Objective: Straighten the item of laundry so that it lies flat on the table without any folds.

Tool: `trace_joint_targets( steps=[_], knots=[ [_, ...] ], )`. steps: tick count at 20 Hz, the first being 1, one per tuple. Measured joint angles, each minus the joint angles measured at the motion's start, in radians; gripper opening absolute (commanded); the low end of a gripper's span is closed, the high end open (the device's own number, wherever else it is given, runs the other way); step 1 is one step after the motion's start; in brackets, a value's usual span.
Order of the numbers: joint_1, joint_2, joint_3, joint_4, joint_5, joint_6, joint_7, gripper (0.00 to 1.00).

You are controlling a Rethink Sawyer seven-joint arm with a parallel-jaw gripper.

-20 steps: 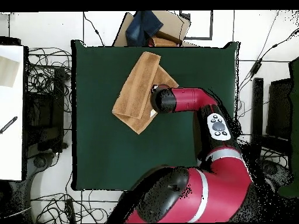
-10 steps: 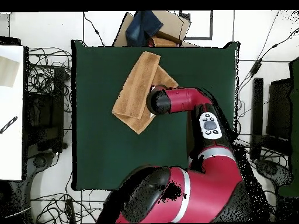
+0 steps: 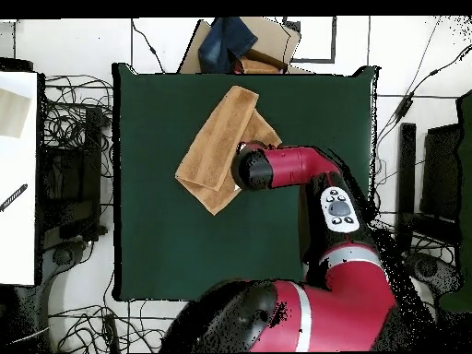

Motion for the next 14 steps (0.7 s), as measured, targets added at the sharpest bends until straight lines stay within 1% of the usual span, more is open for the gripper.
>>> trace_joint_targets(
  steps=[6,10,14],
  knots=[
    [-0.065,-0.134,0.009,0.148,0.033,0.001,0.000,0.00],
    [-0.090,-0.207,0.009,0.213,0.048,0.023,0.000,0.00],
    [-0.101,-0.262,0.009,0.252,0.058,0.054,0.000,0.00]
  ],
)
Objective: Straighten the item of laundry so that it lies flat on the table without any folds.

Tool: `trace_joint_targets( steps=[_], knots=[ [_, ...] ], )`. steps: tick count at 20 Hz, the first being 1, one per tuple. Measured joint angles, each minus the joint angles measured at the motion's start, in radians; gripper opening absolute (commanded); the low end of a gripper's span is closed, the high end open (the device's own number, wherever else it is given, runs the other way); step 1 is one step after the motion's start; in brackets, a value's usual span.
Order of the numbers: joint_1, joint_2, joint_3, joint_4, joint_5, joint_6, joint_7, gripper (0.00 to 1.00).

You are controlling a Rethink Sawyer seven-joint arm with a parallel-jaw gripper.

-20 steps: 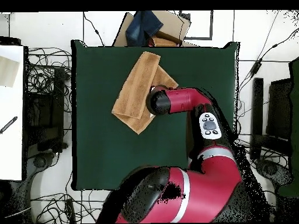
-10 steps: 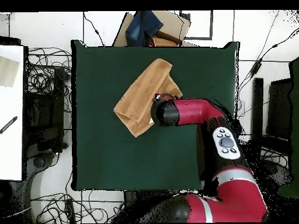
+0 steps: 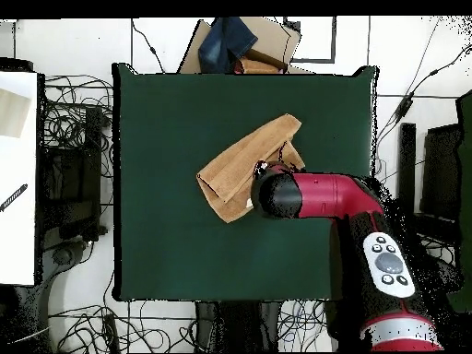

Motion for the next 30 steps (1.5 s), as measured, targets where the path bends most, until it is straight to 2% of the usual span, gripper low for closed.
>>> trace_joint_targets(
  steps=[7,12,22,30],
  knots=[
    [0.021,-0.039,-0.012,0.015,0.000,0.020,0.000,0.00],
    [0.055,-0.099,-0.012,0.047,0.020,0.081,0.000,0.00],
    [0.066,-0.172,-0.014,0.089,0.054,0.153,0.000,0.00],
    [0.003,-0.183,-0.010,0.139,0.066,0.103,0.000,0.00]
  ],
)
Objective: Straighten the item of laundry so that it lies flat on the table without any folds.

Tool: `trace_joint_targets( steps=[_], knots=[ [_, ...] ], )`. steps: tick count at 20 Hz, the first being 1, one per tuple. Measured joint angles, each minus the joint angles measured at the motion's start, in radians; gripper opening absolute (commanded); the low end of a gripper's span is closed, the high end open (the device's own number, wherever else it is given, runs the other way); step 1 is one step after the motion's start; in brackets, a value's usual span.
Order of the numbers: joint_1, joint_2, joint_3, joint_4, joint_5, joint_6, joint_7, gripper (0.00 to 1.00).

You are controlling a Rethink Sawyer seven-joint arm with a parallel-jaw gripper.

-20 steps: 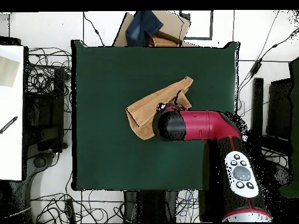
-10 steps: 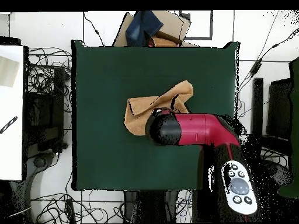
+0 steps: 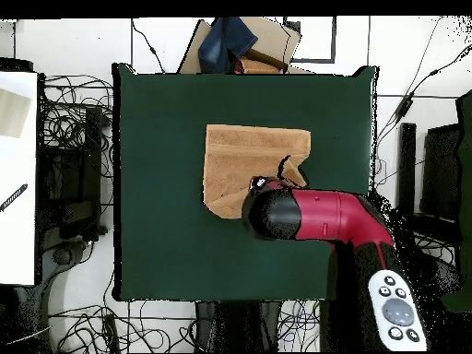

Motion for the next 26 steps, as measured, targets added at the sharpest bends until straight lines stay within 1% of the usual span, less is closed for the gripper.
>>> trace_joint_targets(
  steps=[3,4,6,8,10,11,12,13,16,20,26],
  knots=[
    [-0.029,0.017,0.000,0.025,-0.001,-0.067,0.000,0.00],
    [-0.050,0.035,0.001,0.047,-0.008,-0.132,0.000,0.00],
    [-0.064,0.050,0.002,0.060,-0.017,-0.177,0.000,0.00],
    [-0.085,0.076,0.003,0.077,-0.037,-0.239,0.000,0.00],
    [-0.097,0.095,0.003,0.086,-0.053,-0.276,0.000,0.00],
    [-0.111,0.123,0.004,0.099,-0.078,-0.317,0.000,0.00],
    [-0.115,0.130,0.004,0.102,-0.085,-0.326,0.000,0.00],
    [-0.129,0.157,0.007,0.111,-0.109,-0.352,0.000,1.00],
    [-0.140,0.172,0.009,0.113,-0.126,-0.366,0.000,1.00],
    [-0.151,0.207,0.010,0.115,-0.165,-0.415,0.000,1.00],
    [-0.148,0.224,0.010,0.129,-0.169,-0.454,0.000,1.00]
  ],
)
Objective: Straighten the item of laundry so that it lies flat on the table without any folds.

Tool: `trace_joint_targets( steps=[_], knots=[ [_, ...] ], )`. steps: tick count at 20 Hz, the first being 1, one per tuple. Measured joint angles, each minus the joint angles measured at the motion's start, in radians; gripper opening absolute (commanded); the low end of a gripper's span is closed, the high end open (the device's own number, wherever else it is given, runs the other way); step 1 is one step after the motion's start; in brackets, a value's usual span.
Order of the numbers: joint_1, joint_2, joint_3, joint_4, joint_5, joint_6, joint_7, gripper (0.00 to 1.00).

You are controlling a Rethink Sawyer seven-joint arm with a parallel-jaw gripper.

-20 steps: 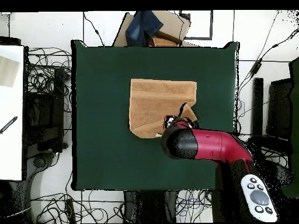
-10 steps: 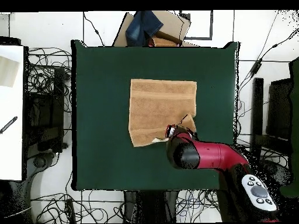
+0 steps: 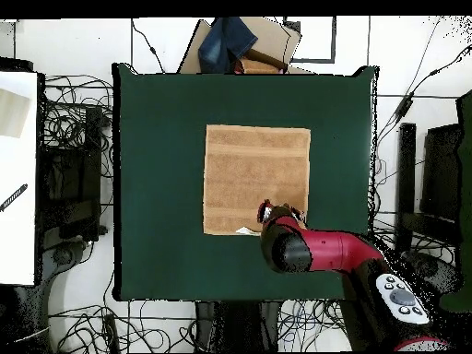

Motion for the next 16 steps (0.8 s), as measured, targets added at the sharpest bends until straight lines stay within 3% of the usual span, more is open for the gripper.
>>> trace_joint_targets(
  steps=[8,16],
  knots=[
    [0.003,-0.005,0.000,0.017,0.000,-0.002,0.000,1.00],
    [0.004,-0.088,0.018,0.054,0.006,0.024,0.000,1.00]
  ],
)
